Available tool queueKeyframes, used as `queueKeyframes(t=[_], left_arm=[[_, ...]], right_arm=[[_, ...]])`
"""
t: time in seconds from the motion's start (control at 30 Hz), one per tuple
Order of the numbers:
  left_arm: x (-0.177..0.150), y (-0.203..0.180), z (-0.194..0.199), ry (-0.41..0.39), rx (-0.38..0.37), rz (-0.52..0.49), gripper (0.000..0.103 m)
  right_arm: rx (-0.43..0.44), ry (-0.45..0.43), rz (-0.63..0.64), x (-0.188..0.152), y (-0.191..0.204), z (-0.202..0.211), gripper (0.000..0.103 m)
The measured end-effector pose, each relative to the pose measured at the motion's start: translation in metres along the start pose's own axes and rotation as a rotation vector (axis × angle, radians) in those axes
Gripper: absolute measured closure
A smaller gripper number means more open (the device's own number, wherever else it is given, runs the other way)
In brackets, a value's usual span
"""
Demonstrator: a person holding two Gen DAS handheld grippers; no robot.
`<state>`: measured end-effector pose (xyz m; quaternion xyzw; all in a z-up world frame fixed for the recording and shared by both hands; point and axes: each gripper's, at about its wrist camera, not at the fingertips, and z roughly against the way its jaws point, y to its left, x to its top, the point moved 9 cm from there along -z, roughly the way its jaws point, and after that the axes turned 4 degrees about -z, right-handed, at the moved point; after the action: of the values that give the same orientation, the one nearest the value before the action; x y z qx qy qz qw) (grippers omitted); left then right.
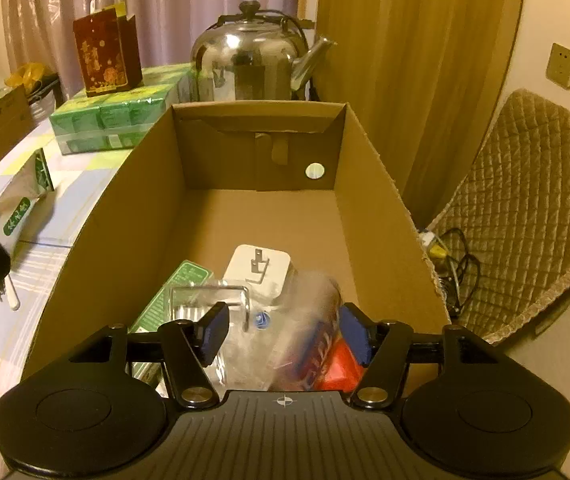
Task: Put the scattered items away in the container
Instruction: 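Release the soap rack with the left tool while the right tool drops the floss box in, then withdraw both tools from the cardboard box back over the table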
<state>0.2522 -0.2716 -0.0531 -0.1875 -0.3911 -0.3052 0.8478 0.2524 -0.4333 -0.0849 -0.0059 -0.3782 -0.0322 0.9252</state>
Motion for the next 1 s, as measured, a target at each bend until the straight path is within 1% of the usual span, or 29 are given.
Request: queueKeyframes(t=[0.03, 0.17, 0.43, 0.63, 0.73, 1.0], left_arm=[[-0.003, 0.002, 0.002, 0.001, 0.003, 0.005, 0.031], [-0.014, 0.007, 0.012, 0.008, 0.019, 0.024, 0.031], [-0.043, 0.022, 0.046, 0.020, 0.063, 0.080, 0.028], [-0.072, 0.036, 0.081, 0.030, 0.111, 0.122, 0.027], [-0.089, 0.049, 0.100, 0.041, 0.148, 0.140, 0.026], [-0.132, 0.088, 0.150, 0.061, 0.253, 0.195, 0.026]], right_arm=[[-0.001, -0.004, -0.003, 0.000, 0.000, 0.002, 0.040], [-0.002, -0.031, -0.014, -0.002, 0.000, 0.015, 0.038], [0.008, -0.118, -0.020, -0.005, 0.017, 0.061, 0.030], [0.041, -0.158, 0.009, -0.008, 0.047, 0.093, 0.026], [0.063, -0.182, 0.010, -0.009, 0.063, 0.108, 0.024], [0.163, -0.200, 0.073, -0.015, 0.125, 0.133, 0.019]])
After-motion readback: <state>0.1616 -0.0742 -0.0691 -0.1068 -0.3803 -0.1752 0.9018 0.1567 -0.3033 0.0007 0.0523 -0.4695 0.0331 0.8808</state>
